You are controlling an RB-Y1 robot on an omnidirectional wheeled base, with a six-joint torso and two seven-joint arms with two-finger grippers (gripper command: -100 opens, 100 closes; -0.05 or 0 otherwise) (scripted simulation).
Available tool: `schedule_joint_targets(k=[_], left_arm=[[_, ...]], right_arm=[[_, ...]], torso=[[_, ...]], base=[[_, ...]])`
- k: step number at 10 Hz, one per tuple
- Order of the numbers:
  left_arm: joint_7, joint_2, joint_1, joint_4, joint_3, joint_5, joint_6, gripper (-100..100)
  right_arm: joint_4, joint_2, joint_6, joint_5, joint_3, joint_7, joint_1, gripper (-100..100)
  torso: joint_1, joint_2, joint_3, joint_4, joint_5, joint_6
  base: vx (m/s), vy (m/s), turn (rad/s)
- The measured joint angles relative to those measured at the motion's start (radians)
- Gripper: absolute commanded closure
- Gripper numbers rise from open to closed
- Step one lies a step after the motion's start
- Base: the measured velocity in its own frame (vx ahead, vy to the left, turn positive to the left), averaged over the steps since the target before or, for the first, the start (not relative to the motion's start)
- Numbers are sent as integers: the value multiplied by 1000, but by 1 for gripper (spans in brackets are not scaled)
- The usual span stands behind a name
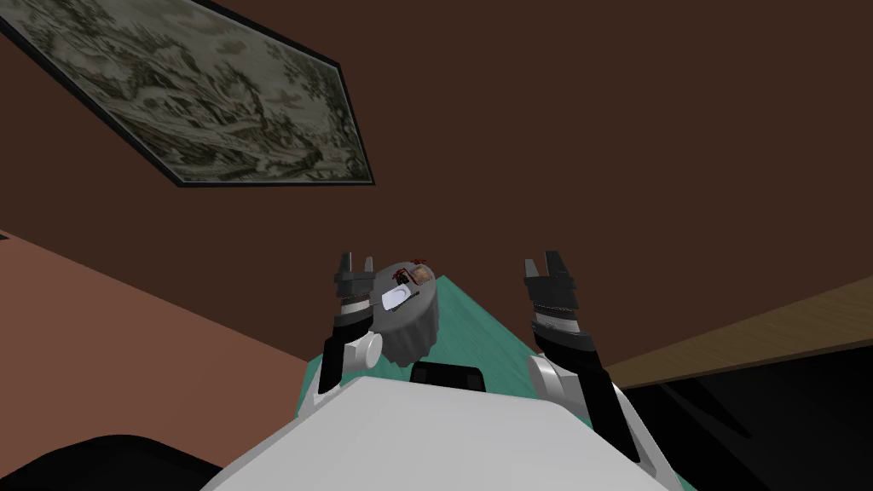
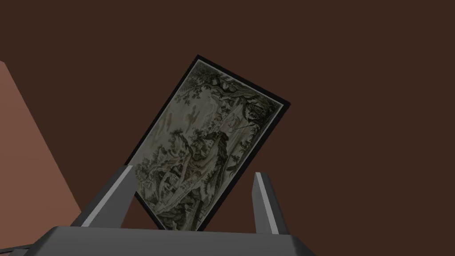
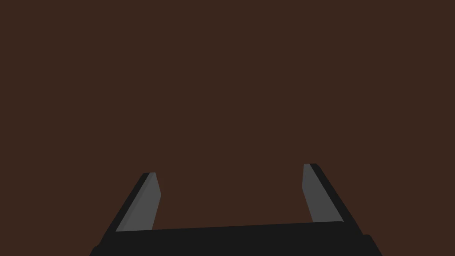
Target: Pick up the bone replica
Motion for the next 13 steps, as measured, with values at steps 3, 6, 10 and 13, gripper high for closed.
schedule_joint_targets(k=[3,6,10,13], left_arm=[[14,76,-33,40,12,-4,56,-100],[27,126,-84,109,22,-11,116,-100],[51,179,-156,197,48,-11,202,-100],[63,199,-203,250,59,-13,276,-100]], right_arm=[[0,0,0,0,0,0,0,0],[0,0,0,0,0,0,0,0],[0,0,0,0,0,0,0,0],[0,0,0,0,0,0,0,0]], torso=[[-7,0,0,0,-2,0],[-7,-1,-1,0,-2,0],[-7,-2,-1,0,-1,0],[-5,-1,0,0,-1,0]], base=[[-9,-111,26],[7,-101,16],[5,-84,17],[-3,-77,11]])
